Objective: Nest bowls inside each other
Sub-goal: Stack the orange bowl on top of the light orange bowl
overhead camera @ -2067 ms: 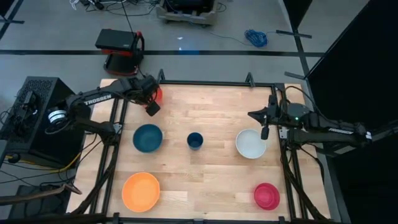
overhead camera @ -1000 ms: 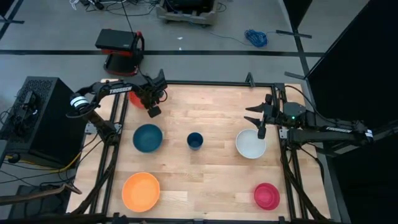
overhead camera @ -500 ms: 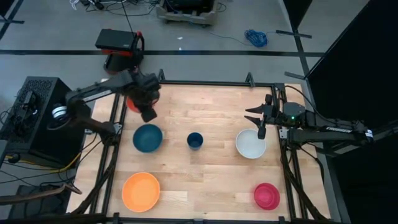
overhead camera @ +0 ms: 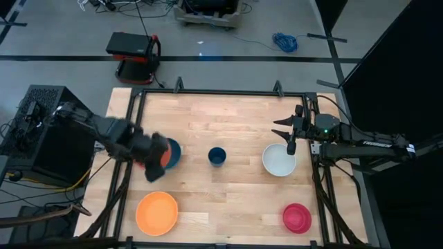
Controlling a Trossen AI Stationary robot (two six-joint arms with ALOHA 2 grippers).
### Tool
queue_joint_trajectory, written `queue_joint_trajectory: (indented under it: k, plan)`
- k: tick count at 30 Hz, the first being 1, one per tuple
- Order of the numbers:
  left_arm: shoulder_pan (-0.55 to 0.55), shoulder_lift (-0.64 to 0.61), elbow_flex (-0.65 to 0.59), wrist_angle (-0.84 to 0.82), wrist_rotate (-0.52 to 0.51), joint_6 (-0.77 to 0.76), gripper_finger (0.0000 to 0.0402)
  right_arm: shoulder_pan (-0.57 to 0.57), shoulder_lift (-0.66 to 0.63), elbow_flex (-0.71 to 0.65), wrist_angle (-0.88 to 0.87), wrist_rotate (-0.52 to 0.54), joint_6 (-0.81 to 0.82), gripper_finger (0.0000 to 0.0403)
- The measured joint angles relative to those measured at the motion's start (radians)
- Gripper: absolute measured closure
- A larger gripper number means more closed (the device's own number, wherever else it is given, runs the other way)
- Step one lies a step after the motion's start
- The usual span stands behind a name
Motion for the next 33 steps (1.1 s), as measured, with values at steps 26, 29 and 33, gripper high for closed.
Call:
queue_joint_trajectory:
  k: [26, 29, 33]
  plan:
    - [-0.410, 0.351, -0.001, 0.313, 0.073, -0.448, 0.0402, 0.000, 0.001, 0.000, 0.115, 0.024, 0.062, 0.0255]
    - [-0.421, 0.389, -0.001, 0.323, 0.077, -0.446, 0.0402, 0.000, 0.001, 0.000, 0.129, 0.028, 0.077, 0.0254]
    - [-0.427, 0.436, -0.001, 0.331, 0.057, -0.422, 0.0402, 0.000, 0.000, 0.000, 0.137, 0.030, 0.097, 0.0248]
